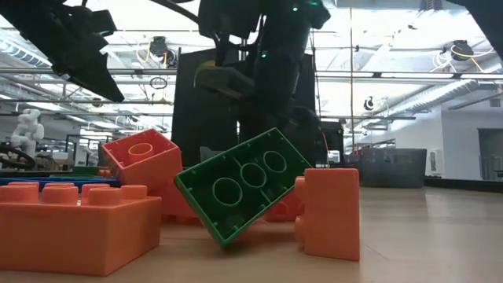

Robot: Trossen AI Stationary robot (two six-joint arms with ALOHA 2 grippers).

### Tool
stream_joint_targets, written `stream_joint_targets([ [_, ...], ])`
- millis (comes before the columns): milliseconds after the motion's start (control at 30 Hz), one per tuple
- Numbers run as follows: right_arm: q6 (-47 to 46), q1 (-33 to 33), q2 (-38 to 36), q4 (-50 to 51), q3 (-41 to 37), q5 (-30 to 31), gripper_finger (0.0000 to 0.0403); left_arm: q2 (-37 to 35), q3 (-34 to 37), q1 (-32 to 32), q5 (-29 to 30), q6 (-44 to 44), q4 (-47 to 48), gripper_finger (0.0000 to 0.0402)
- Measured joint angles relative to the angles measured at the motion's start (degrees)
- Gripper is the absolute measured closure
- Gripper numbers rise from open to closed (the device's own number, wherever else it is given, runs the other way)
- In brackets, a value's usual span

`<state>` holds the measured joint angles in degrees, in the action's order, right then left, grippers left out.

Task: Sort blocks
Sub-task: Put the orange game piece into the left black bin

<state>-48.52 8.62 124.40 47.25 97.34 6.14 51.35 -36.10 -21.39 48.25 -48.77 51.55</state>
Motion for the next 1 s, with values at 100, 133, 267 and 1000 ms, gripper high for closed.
stream_joint_targets([
  [100,4.45,-1.56,0.0,-1.88,0.0,-0.29,0.0395,0.0,0.0,0.0,0.0,-0.02,-0.01,0.0241],
  [133,6.75,-1.95,-0.01,-2.69,0.0,-1.4,0.0392,0.0,0.0,0.0,0.0,-0.02,0.0,0.0241],
  [267,18.42,-2.61,-1.81,-3.39,0.0,-13.57,0.0383,0.0,0.0,0.0,-0.24,0.0,0.03,0.0241],
  [1000,23.77,15.54,-14.53,-18.68,-19.41,-13.23,0.0246,0.0,-0.01,-0.01,0.92,1.53,-0.02,0.0241],
])
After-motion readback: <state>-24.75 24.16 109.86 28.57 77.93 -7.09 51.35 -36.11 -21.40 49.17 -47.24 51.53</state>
